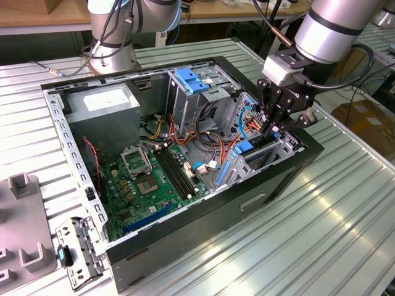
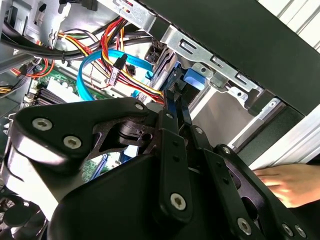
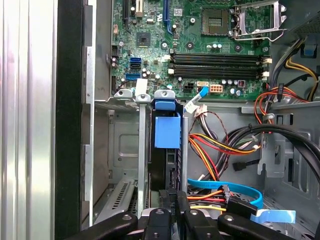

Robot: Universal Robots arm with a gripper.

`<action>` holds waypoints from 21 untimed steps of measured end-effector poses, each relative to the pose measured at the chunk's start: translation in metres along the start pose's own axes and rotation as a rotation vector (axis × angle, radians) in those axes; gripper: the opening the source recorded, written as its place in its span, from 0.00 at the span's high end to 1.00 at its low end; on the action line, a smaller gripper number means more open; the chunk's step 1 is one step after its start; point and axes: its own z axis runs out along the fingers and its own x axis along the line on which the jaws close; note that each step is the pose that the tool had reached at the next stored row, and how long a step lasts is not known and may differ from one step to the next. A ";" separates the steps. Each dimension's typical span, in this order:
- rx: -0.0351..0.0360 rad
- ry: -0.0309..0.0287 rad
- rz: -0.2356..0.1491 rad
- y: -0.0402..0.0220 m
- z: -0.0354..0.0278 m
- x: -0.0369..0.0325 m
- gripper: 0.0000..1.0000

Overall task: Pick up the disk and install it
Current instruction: 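Insert the first disk wire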

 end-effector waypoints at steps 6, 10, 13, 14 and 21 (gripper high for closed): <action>0.0000 -0.0012 0.000 -0.0002 -0.0002 0.0000 0.83; 0.0000 -0.0008 0.003 -0.0003 -0.0009 -0.0003 0.83; -0.0001 -0.0008 0.004 -0.0003 -0.0010 -0.0004 0.83; -0.0001 -0.0007 0.004 -0.0003 -0.0010 -0.0004 0.83; -0.0030 -0.0015 0.004 -0.0002 -0.0009 -0.0023 0.83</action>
